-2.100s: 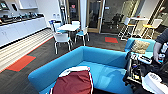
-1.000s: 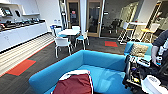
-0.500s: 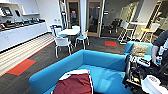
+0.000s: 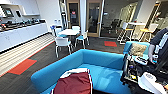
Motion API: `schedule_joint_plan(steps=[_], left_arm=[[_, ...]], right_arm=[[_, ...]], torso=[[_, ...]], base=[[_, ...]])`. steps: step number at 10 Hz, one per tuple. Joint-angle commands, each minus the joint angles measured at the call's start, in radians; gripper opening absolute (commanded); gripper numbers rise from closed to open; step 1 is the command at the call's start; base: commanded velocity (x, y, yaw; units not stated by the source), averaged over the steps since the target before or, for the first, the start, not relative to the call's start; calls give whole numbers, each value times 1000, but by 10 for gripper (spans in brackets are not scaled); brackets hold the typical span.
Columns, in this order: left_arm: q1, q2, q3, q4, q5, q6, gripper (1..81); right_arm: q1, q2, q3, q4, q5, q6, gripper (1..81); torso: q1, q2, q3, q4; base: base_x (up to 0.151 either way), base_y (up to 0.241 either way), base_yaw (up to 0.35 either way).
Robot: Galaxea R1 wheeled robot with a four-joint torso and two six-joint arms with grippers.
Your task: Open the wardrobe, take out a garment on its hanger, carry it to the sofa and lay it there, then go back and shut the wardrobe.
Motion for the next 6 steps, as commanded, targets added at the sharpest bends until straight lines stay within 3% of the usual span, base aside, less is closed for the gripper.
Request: schedule_joint_plan(steps=[1,6], left_arm=[[-52,-7,1,11,26,-2,811],[-15,10,-63,-20,42,-13,811]], right_arm=[[34,4,2,-4,-52,-1,811],[38,7,4,-7,-54,-5,811]], torso=[[2,0,0,0],[2,0,0,0]], base=[[0,0,0],[0,0,0]])
